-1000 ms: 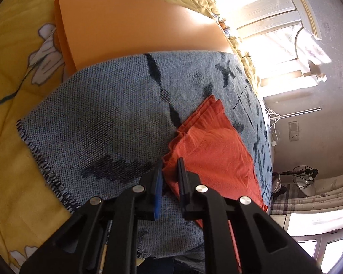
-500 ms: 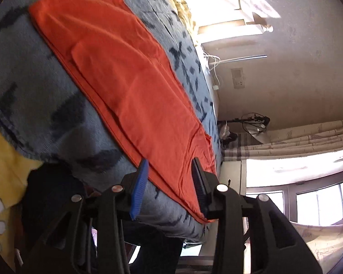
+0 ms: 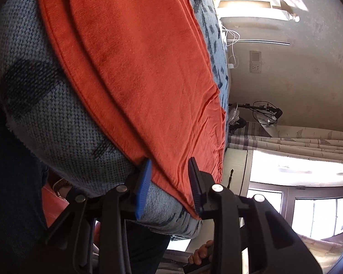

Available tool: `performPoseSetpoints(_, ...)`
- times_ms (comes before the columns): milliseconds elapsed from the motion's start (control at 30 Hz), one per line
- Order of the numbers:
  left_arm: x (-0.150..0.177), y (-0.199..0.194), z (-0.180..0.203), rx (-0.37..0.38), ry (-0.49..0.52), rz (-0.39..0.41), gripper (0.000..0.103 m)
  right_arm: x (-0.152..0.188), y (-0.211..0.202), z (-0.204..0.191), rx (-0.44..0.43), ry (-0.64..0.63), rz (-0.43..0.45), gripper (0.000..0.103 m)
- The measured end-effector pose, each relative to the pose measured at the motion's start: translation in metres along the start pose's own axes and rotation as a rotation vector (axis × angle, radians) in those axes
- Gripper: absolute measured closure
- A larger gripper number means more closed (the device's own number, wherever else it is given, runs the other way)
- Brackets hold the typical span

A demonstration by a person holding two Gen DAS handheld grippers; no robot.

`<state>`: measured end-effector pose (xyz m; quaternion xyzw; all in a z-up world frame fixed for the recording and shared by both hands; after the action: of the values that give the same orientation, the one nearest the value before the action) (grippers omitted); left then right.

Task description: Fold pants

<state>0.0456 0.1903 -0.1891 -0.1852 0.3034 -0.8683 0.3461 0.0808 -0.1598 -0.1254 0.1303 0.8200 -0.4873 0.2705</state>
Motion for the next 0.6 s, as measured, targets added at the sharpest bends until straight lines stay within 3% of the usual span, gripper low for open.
performPoseSetpoints(133, -0.003, 0.002, -0.001, -0.022, 0.004, 0.001, 0.075, 0.015, 0.013, 0.005, 0.003, 0.027, -0.054, 0.045)
performPoseSetpoints(233, -0.004, 0.002, 0.001, -0.052, 0.033, 0.025, 0.102, 0.018, 0.012, 0.004, 0.001, 0.011, -0.058, 0.044)
performPoseSetpoints(400, 0.006, -0.011, 0.008, -0.059, 0.064, 0.071, 0.101, 0.019, 0.007, 0.003, -0.009, 0.013, -0.068, 0.044)
performPoseSetpoints(600, 0.015, -0.014, 0.002, -0.065, 0.051, 0.072, 0.102, 0.022, 0.000, 0.003, -0.006, 0.009, -0.091, 0.044)
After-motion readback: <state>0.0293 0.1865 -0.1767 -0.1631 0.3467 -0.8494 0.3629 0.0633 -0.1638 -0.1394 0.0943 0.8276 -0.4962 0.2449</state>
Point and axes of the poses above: each gripper's, at about its wrist camera, not at the fingertips, and y roughly the way its jaws point, z to its right, x to its underside, the point moved 3 cm from there along y, roughly the way its jaws point, and after that the axes turned 12 degrees about -x, right-handed, at the moved point
